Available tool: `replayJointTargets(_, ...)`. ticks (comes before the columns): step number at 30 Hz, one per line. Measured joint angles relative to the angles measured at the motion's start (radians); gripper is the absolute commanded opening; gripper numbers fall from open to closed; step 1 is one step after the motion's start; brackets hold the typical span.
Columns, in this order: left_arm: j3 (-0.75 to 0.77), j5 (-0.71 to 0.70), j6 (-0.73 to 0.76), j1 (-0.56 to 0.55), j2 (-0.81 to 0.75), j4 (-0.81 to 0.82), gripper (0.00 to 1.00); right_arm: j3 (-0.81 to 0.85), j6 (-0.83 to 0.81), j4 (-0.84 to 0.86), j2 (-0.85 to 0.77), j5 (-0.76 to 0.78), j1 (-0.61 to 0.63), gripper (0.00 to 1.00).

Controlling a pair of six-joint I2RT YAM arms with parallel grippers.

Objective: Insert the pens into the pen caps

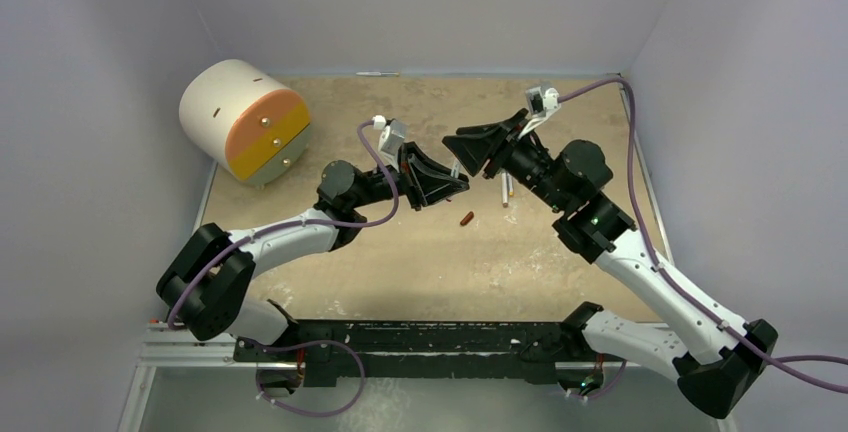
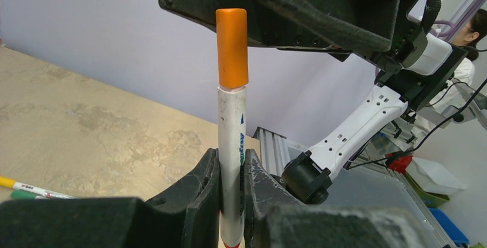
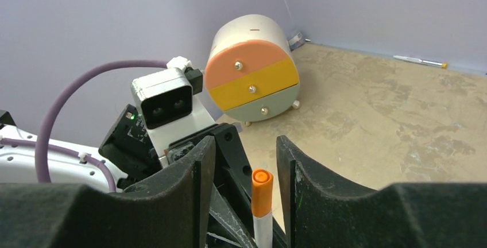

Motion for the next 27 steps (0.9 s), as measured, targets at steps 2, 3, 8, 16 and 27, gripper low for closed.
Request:
replayJointTargets(2,0.000,0.000,0.000,0.000,0.000,0.000,0.00,0.000,-0.001,-0.005,0.005,-0.001,0.000,0.40)
replayJointTargets(3,0.000,0.000,0.000,0.000,0.000,0.000,0.00,0.000,-0.001,-0.006,0.006,-0.002,0.000,0.39)
replayJointTargets(8,0.000,0.000,0.000,0.000,0.000,0.000,0.00,0.000,-0.001,-0.007,0.006,-0.003,0.000,0.28)
replayJointTargets(16,0.000,0.001,-0.002,0.000,0.004,0.006,0.00,0.000,-0.001,-0.010,0.006,0.000,-0.001,0.32)
replayJointTargets(27,0.000,-0.001,-0.024,0.000,0.010,0.026,0.00,-0.002,-0.006,-0.014,0.006,0.000,-0.001,0.34)
